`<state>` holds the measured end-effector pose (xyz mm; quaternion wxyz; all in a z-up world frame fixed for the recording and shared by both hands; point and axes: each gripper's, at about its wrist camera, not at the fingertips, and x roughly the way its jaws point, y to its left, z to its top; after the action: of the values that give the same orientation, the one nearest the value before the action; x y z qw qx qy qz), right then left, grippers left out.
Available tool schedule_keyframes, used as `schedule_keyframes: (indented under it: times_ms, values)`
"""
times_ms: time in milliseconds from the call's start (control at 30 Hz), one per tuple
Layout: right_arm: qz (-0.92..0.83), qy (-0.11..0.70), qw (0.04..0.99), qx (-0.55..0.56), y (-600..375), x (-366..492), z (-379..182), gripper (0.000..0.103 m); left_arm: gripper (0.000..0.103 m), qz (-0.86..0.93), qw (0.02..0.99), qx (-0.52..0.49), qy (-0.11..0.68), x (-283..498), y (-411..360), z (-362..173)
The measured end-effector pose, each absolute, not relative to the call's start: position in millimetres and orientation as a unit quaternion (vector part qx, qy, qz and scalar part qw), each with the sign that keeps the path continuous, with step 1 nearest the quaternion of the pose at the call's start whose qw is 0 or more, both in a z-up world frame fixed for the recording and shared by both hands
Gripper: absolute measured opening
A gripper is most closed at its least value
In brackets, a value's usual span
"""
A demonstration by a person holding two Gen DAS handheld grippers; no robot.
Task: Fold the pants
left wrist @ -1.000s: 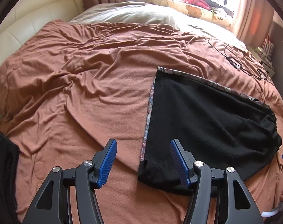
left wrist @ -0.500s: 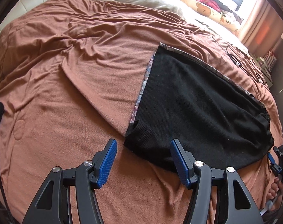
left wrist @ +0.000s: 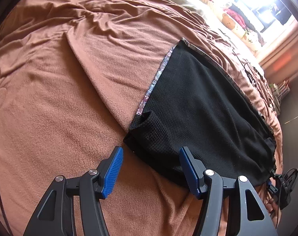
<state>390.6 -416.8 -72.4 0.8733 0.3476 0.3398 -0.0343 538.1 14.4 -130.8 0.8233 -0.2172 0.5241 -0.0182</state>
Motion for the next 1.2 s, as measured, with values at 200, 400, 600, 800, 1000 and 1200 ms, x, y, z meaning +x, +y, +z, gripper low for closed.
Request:
schedule_keyframes:
  times_ms: [200,400,600,800,1000,1200]
  values:
    - [-0.053,0.337,0.871,0.352,-413.1,383.2,-71.5,0.027,0.062,-0.016,0.814,-0.255,0.522,535.2,19.9,-137.1]
    - [-0.047,0.329,0.867,0.370,-418.3,372.7,-76.4,0.022,0.062,-0.017,0.810,-0.284,0.514,538.7,27.5,-145.0]
    - [-0.033,0.330,0.864,0.378,-427.4,371.6,-79.7,0.022,0.062,-0.034,0.823,-0.307,0.477,537.4,32.7,-138.3]
    - [-0.032,0.334,0.861,0.383,-430.0,372.6,-79.9,0.022,0.066,-0.025,0.813,-0.290,0.504,549.6,26.4,-150.3]
    - [-0.031,0.336,0.860,0.383,-428.9,375.1,-79.4,0.022,0.066,-0.015,0.797,-0.347,0.494,545.4,38.2,-162.6]
    - [-0.032,0.336,0.860,0.381,-428.1,374.8,-78.8,0.022,0.033,0.007,0.785,-0.349,0.511,535.6,45.7,-165.6]
